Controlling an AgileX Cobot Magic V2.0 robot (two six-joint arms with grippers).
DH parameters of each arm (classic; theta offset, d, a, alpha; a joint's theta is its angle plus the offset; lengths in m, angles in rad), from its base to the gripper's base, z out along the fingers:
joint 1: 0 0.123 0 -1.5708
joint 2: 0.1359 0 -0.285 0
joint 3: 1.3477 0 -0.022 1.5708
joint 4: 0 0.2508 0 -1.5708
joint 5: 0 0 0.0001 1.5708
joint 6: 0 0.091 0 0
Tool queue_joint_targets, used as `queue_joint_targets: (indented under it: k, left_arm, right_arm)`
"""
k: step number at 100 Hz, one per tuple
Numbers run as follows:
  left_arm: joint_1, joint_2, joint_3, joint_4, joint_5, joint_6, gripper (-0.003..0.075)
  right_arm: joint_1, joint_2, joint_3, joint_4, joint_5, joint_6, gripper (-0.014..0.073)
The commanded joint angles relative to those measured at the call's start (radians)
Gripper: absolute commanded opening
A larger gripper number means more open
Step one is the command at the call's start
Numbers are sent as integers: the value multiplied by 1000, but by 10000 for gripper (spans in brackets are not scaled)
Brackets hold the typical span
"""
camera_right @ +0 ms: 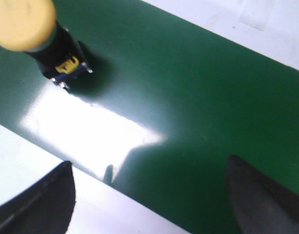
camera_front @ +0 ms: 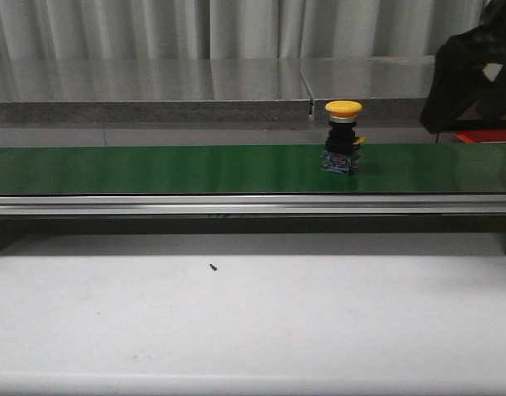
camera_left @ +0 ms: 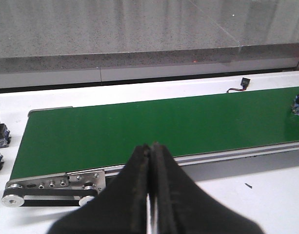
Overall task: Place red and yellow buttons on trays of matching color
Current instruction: 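Grasp the yellow button on the belt with the right gripper, then lower the yellow button into the yellow tray and release it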
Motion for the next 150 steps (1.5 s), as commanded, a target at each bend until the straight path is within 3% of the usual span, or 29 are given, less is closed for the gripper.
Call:
queue_joint_targets:
  k: [1, 49, 59, 76, 94, 108, 126, 150]
  left_arm:
    - [-9, 1, -27, -25, -66, -7, -19]
    - [-9, 1, -27, -25, -66, -7, -19]
    - [-9, 1, -27, -25, -66, -7, -19]
    - [-9, 1, -27, -25, -66, -7, -19]
    - [-9, 1, -27, -25, -66, -7, -19]
    - [-9, 1, -27, -25, -66, -7, -19]
    - [-9, 1, -27, -25, -66, -7, -19]
    - [-9, 1, -27, -25, -66, -7, -19]
  right_arm:
    - [25, 3, -76, 22, -35, -9, 612]
    - [90, 191, -302, 26, 17, -9, 603]
    - [90, 208, -309, 25, 41, -9, 501]
    - [90, 212, -311, 25, 50, -8, 236]
    - [81, 178, -312, 18, 86, -2, 202]
    - [22, 111, -312, -29, 129, 69, 202]
    - [-128, 20, -306, -137, 176, 190, 202]
    - [-346, -18, -212, -158, 157, 215, 202]
